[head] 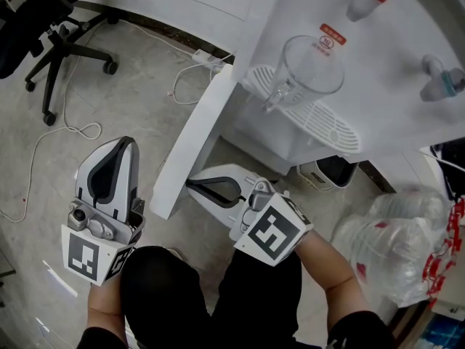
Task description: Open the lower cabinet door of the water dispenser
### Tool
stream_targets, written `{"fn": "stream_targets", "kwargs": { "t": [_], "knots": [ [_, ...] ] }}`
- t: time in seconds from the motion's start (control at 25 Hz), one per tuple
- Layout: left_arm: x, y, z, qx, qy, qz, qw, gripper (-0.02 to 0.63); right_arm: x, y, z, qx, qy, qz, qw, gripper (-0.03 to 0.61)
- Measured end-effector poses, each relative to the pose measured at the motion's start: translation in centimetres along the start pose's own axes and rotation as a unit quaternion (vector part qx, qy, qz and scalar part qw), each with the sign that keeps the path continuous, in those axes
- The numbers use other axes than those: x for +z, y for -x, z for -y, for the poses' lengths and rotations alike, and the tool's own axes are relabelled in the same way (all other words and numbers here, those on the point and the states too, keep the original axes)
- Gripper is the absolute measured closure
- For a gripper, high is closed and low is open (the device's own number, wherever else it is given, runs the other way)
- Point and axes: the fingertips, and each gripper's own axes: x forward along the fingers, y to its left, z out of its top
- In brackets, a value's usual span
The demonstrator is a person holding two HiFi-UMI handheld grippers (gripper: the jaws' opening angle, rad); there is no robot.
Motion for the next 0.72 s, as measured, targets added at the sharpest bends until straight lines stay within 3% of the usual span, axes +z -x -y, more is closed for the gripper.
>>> {"fn": "stream_targets", "kwargs": {
  "t": [0.72],
  "knots": [
    [0.0,0.2,-0.6,0.006,0.004,0.004,1.0000,0.604,-0.4,1.6,0.8,-0.025,-0.012,-0.024,0.999,0.574]
  ]
}}
